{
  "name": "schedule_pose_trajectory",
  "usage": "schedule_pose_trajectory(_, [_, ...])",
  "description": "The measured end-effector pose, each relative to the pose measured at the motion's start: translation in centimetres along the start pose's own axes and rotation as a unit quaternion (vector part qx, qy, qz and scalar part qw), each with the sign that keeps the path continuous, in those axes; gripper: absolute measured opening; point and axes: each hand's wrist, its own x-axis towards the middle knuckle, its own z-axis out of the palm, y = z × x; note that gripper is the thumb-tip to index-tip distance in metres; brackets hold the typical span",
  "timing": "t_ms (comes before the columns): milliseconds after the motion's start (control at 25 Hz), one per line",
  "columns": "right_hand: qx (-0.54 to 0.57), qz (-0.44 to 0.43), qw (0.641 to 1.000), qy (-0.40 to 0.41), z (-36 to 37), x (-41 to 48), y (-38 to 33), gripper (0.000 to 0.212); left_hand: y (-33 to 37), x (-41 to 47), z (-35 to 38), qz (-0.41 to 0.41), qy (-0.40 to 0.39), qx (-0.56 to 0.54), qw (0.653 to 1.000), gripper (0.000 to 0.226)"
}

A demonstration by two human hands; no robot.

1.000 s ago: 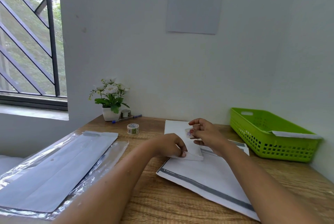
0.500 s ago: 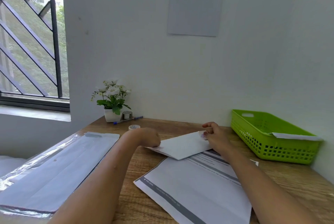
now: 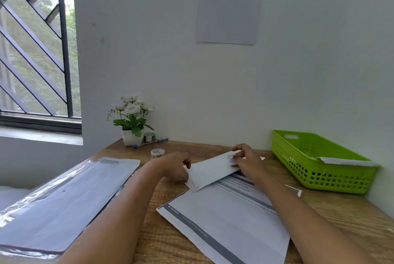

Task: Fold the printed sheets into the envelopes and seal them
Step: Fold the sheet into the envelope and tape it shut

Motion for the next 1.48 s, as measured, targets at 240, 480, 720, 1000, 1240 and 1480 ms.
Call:
schedule_pose_trajectory(240, [0.085, 0.022, 0.996, -0.009, 1.3, -0.7, -1.7, 0.029, -0.4, -0.1, 0.0, -0.022, -0.044, -0.037, 0.998, 0.043])
schedule_pose_trajectory(480, [0.221, 0.092, 0.963, 0.122, -1.2, -0.1, -2.8, 0.031, -0.1, -0.2, 0.0, 0.071, 0.064, -0.087, 0.992, 0.056])
schedule_pose_trajectory(720, [0.239, 0.091, 0.958, 0.127, -0.6, -0.5, -3.7, 0.031, 1.2, 0.0, 0.1, 0.161, 0.303, -0.017, 0.939, 0.009])
schedule_pose_trajectory(1000, [0.173, -0.062, 0.968, 0.169, -0.5, -0.6, -4.7, 0.023, 1.0, -0.1, -1.0, 0.134, 0.396, -0.288, 0.862, 0.015])
schedule_pose_trajectory(1240, [0.02, -0.171, 0.948, 0.269, -2.0, -0.5, -4.3, 0.024, 0.2, 0.0, -2.0, 0.04, 0.363, -0.481, 0.797, 0.009])
schedule_pose_trajectory(1480, [0.023, -0.231, 0.935, 0.269, -2.2, -0.3, -4.2, 0.032, 0.0, 0.0, -2.2, 0.006, 0.354, -0.599, 0.718, 0.012])
